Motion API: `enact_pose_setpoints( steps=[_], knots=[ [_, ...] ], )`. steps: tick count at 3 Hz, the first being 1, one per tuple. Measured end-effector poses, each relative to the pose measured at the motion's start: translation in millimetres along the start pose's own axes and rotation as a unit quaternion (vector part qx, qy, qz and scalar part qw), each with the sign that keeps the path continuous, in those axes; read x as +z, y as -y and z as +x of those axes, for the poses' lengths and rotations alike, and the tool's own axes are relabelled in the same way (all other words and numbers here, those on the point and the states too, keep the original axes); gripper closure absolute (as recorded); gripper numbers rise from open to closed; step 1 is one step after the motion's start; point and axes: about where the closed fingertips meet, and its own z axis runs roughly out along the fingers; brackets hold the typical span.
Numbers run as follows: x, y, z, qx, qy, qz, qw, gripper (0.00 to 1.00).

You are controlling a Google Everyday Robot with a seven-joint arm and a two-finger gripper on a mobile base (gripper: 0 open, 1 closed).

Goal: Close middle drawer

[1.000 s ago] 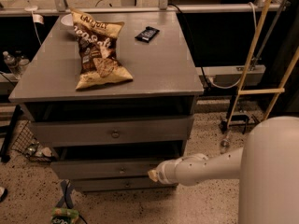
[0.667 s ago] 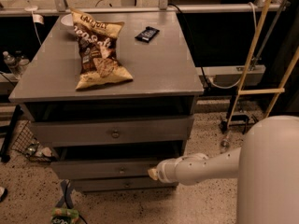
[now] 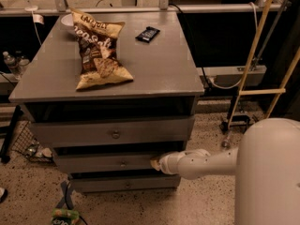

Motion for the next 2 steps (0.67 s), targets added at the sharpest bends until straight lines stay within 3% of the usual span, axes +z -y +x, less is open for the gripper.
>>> enact_pose_setpoints(
  steps=[2],
  knots=[
    [-7.1,1.1,5.7,0.003,-0.009,0.003,1.0,1.0]
  ],
)
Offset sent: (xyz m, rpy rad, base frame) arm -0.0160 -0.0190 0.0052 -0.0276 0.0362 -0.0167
